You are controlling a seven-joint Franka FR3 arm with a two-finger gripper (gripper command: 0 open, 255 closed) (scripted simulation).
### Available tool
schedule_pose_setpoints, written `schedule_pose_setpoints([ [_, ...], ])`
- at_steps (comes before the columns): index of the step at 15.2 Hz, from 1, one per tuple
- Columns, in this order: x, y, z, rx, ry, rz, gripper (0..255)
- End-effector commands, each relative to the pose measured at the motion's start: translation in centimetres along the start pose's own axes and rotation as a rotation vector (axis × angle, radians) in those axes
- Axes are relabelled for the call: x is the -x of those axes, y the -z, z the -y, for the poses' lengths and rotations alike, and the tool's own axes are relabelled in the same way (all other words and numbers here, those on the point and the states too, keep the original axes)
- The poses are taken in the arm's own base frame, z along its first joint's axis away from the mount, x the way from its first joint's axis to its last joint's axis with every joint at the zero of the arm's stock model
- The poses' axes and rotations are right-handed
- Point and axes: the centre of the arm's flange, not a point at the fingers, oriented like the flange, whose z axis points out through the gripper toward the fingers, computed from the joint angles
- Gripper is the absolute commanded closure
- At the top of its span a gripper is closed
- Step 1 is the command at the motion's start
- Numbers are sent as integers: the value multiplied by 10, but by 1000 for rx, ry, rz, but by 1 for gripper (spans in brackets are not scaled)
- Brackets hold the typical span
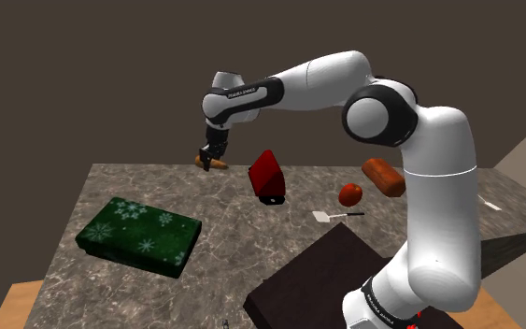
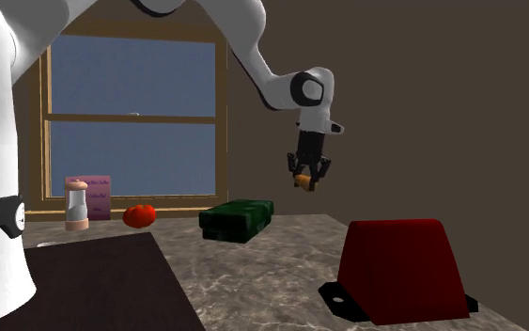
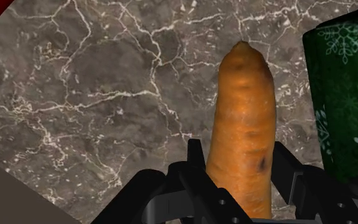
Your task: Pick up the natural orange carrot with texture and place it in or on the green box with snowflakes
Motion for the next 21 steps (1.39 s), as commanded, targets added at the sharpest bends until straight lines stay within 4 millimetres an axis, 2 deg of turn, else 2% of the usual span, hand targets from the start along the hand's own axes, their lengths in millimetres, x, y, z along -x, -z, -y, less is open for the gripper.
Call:
schedule_pose_setpoints([
  [1,-5,-5,25,0,-1,-1,255],
  [20,-30,-42,275,0,-1,-1,255],
  [21,-30,-47,274,0,-1,-1,255],
])
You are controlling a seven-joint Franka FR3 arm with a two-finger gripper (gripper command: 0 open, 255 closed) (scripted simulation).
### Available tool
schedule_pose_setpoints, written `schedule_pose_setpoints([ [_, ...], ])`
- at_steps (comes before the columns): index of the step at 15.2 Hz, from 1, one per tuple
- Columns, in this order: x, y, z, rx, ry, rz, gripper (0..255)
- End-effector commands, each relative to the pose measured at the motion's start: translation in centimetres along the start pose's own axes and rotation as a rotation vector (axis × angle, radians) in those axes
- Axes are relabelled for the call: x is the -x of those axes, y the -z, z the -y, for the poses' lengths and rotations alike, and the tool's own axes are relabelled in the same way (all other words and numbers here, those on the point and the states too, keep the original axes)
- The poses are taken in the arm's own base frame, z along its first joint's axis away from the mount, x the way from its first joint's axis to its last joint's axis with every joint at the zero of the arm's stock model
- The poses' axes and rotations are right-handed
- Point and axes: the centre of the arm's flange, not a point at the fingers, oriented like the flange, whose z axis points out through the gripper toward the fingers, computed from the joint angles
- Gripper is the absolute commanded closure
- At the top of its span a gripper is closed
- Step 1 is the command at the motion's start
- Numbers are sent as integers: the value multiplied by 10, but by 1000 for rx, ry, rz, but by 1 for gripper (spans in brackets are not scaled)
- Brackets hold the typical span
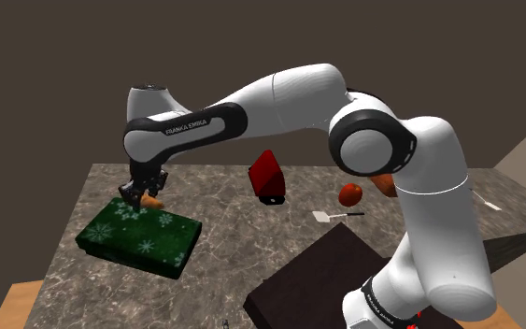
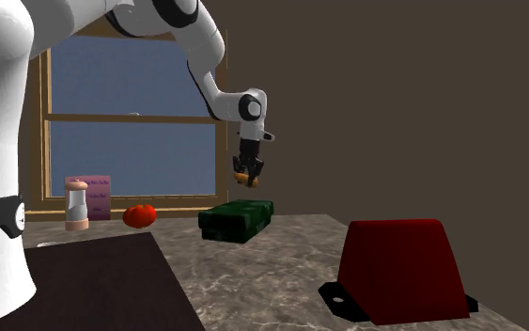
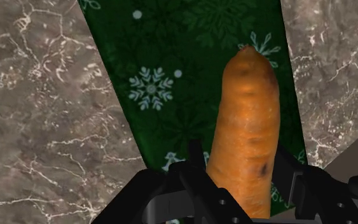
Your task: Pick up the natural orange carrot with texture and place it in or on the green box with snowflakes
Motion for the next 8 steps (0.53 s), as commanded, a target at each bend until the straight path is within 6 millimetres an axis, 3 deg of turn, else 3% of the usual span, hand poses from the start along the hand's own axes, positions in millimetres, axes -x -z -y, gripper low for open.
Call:
schedule_pose_setpoints([
  [1,-5,-7,6,0,-2,0,255],
  [8,-6,-44,1,0,-2,0,255],
])
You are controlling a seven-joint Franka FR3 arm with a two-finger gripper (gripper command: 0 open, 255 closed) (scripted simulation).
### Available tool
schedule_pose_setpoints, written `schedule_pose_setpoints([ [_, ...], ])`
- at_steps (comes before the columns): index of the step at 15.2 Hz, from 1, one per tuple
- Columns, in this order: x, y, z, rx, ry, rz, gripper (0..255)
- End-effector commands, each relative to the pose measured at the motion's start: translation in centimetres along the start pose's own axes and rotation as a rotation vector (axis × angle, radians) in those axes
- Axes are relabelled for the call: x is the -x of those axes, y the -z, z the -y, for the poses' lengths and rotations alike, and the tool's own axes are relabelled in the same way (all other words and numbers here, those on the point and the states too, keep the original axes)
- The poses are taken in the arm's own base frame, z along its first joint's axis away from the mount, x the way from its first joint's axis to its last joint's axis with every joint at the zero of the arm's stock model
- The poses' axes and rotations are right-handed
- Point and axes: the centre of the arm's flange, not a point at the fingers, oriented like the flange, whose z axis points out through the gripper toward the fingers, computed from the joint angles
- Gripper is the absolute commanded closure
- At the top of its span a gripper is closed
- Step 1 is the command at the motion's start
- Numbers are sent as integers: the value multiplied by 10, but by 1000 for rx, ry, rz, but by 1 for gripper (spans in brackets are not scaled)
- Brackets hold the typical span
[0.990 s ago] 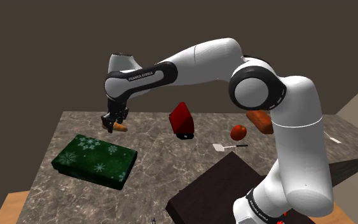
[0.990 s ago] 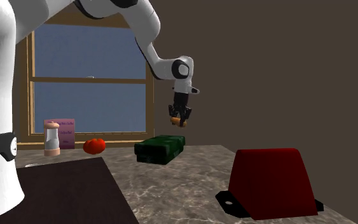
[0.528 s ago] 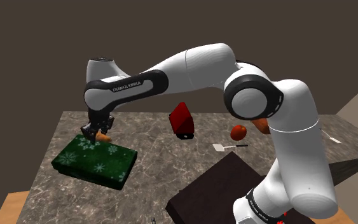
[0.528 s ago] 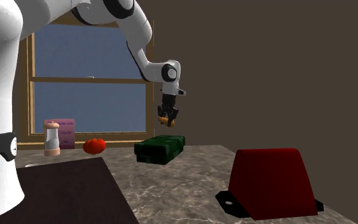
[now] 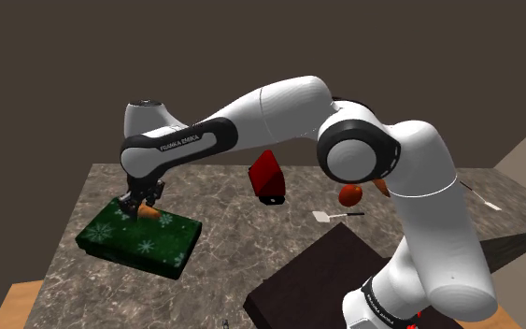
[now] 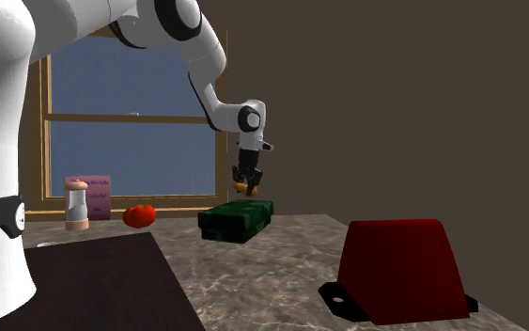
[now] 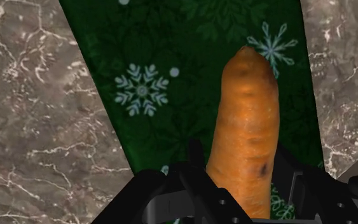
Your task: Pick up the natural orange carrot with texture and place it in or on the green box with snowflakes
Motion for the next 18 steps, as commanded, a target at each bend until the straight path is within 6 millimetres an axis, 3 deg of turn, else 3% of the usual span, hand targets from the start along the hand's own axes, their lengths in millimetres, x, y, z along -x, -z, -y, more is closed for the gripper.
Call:
schedule_pose_setpoints([
  [1,-1,-11,-3,0,0,-1,255],
  [4,-1,-26,-5,0,0,-1,255],
  [11,-1,-26,-5,0,0,-1,255],
  [12,-1,-26,-5,0,0,-1,0],
  [17,-1,-26,-5,0,0,-1,0],
  [18,-1,-13,-5,0,0,-1,0],
])
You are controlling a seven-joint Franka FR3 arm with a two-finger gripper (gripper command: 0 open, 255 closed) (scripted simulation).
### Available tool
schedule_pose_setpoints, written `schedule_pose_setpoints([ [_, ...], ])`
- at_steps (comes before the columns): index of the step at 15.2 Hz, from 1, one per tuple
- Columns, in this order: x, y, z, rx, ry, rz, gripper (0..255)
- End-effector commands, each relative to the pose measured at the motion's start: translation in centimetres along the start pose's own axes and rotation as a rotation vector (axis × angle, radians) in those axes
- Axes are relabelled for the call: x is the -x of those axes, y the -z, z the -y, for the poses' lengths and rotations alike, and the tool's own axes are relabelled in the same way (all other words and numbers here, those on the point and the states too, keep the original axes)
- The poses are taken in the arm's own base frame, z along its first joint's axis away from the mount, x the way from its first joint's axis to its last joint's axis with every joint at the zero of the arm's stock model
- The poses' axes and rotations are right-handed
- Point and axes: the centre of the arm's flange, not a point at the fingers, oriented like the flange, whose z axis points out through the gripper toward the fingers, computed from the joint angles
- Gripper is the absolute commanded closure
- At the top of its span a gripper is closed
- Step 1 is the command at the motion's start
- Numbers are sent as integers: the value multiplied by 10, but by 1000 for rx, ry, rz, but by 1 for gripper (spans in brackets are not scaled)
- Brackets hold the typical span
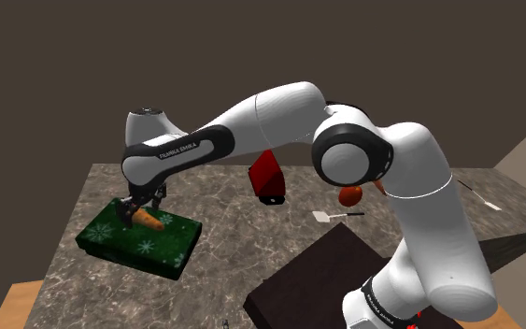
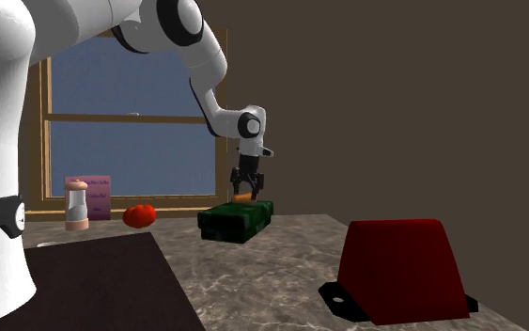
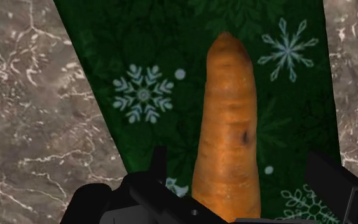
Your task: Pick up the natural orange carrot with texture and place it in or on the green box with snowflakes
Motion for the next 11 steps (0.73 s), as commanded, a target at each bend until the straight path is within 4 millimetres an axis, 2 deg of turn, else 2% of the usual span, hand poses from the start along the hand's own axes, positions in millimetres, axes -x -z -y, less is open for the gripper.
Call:
schedule_pose_setpoints([
  [1,-1,21,-1,0,0,-1,0],
  [3,-1,44,-1,0,0,-1,0],
  [11,-1,44,-1,0,0,-1,0],
])
